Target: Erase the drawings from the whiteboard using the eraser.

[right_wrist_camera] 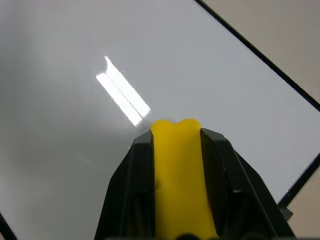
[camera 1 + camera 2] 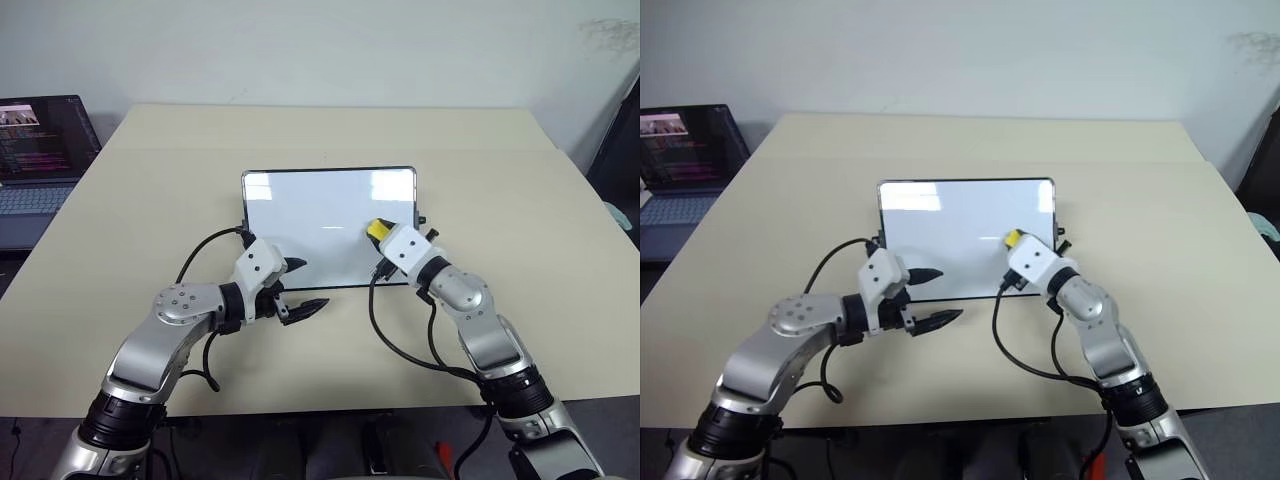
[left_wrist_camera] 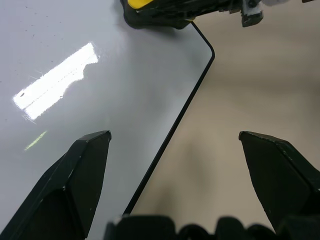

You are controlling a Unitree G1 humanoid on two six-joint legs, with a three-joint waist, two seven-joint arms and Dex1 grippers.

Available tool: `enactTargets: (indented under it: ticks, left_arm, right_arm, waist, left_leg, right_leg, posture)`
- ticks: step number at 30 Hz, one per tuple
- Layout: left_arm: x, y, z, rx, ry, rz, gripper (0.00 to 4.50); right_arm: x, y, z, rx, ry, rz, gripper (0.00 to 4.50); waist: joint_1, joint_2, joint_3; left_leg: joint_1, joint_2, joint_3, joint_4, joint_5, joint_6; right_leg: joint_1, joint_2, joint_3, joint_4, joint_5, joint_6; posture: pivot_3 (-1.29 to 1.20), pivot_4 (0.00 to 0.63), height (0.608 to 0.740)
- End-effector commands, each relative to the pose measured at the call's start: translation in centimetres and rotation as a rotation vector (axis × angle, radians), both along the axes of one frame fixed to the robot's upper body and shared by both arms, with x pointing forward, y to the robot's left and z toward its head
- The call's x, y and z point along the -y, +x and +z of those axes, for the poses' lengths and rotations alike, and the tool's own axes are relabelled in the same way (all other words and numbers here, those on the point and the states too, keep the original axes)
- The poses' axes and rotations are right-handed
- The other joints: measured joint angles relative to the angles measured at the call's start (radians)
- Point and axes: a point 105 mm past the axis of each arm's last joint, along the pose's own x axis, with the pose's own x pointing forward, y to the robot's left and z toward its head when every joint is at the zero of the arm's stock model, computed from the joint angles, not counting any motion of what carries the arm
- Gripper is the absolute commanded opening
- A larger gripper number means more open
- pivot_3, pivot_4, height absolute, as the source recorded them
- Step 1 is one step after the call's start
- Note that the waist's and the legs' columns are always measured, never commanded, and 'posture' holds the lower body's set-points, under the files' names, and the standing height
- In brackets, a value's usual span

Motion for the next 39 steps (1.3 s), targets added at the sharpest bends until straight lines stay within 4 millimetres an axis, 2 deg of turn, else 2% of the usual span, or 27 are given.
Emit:
enactTargets:
  ticks: [1,4,7,11,15,23,31,39]
  left_arm:
    - [1.3,-0.5,2.2,0.080,-0.042,-0.072,4.50]
    - [2.5,-0.9,3.1,0.102,-0.075,-0.149,4.50]
    - [3.6,-1.6,3.4,0.096,-0.074,-0.248,4.50]
    - [5.0,-2.6,3.1,0.085,-0.031,-0.426,4.50]
    - [6.8,-2.8,2.9,0.113,0.007,-0.580,4.50]
    - [9.7,-2.5,2.5,0.152,0.030,-0.713,4.50]
    - [10.4,-1.1,2.8,0.194,0.032,-0.654,4.50]
    - [10.7,0.5,3.7,0.216,-0.003,-0.552,4.50]
  right_arm:
    - [2.2,-1.0,3.9,0.091,0.113,-0.030,0.98]
    - [4.7,-2.1,4.6,0.101,0.136,-0.092,0.97]
    - [6.9,-3.0,4.1,0.081,0.145,-0.174,0.97]
    - [10.8,-4.0,1.0,-0.028,0.173,-0.366,0.97]
    - [12.9,-4.1,-2.7,-0.216,0.260,-0.503,0.97]
    - [14.8,-2.7,-5.9,-0.394,0.412,-0.625,0.97]
    - [15.4,-1.8,-6.0,-0.404,0.434,-0.629,0.97]
    - [15.6,-1.8,-6.3,-0.432,0.454,-0.624,0.97]
  waist:
    - [0.001,0.000,0.000]
    - [0.008,0.000,0.000]
    - [0.012,0.000,0.000]
    - [0.012,0.000,0.000]
    - [0.006,0.000,0.000]
    - [-0.002,0.001,0.000]
    - [-0.001,0.001,0.000]
    - [-0.001,0.001,0.000]
  left_leg:
    - [0.000,0.000,0.000,0.000,0.000,0.000]
    - [-0.001,0.000,-0.001,0.000,0.000,0.000]
    - [-0.001,-0.001,0.000,0.000,0.000,0.000]
    - [-0.001,-0.001,0.000,0.000,0.000,0.000]
    - [0.000,-0.001,0.001,0.000,0.000,0.000]
    - [0.001,-0.001,0.001,0.000,0.000,0.000]
    - [0.000,-0.001,0.001,0.000,0.000,0.000]
    - [0.000,-0.001,0.001,0.001,0.000,0.000]
  right_leg:
    - [0.000,0.000,0.000,0.000,0.000,0.000]
    - [0.000,0.000,-0.001,0.000,0.000,0.000]
    - [0.000,0.000,-0.001,-0.001,0.000,0.000]
    - [0.000,0.000,-0.001,-0.001,0.000,0.000]
    - [0.000,0.002,0.000,0.000,0.000,0.000]
    - [0.000,0.005,0.001,0.000,-0.001,0.000]
    - [0.000,0.005,0.001,0.000,-0.001,0.000]
    - [0.000,0.005,0.001,0.000,-0.001,0.000]
  posture:
    - [0.00,0.150,0.740]
    - [0.00,0.150,0.740]
    - [0.00,0.150,0.740]
    - [0.00,0.150,0.740]
    - [0.00,0.150,0.740]
    - [0.00,0.150,0.740]
    - [0.00,0.150,0.740]
    - [0.00,0.150,0.740]
